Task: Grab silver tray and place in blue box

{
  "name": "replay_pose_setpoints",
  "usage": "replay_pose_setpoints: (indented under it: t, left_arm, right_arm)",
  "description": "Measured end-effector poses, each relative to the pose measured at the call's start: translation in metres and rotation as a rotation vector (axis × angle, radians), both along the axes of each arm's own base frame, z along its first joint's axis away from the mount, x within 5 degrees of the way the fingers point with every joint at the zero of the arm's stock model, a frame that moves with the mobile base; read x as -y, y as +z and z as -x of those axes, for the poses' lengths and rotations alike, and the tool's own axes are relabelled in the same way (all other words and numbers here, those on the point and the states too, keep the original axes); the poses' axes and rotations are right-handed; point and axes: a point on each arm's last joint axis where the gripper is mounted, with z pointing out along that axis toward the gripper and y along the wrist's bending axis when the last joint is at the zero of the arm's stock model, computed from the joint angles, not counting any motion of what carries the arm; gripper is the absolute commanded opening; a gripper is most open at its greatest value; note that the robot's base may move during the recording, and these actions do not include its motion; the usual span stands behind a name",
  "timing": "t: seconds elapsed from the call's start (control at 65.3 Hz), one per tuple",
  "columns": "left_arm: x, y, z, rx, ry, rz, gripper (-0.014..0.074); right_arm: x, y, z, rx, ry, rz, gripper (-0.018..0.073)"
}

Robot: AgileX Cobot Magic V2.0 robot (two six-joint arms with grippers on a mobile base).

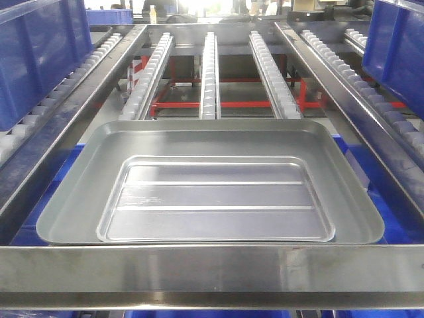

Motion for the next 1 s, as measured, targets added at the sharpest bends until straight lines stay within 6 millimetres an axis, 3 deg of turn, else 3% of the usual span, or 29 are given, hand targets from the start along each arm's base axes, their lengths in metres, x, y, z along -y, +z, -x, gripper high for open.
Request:
replay_pose_setpoints:
  t: [0.245, 0.49, 0.674, 0.796, 0.995]
  left_arm:
    - [0.000, 0.004, 0.001, -0.034, -0.003, -0.001, -0.0008]
    - [0.000, 0.072, 0.000, -0.213, -0.002, -0.047, -0.0008]
    - [0.001, 0.122, -0.020, -0.508, -0.013, -0.046, -0.0008]
    - [0.005, 0.133, -0.045, -0.647, -0.048, 0.004, -0.0008]
    - [0.012, 0.123, -0.072, -0.756, -0.096, 0.097, -0.0008]
  right_arm:
    - [-0.001, 0.026, 0.004, 0.164, 0.008, 0.003, 0.0057]
    - [0.002, 0.068, -0.003, -0.155, -0.019, -0.010, 0.0057]
    - [0.003, 0.104, -0.028, -0.376, -0.030, -0.024, 0.0057]
    - [0.004, 0.103, -0.051, -0.574, -0.036, -0.033, 0.0057]
    - [0.002, 0.085, -0.073, -0.781, -0.029, -0.071, 0.0057]
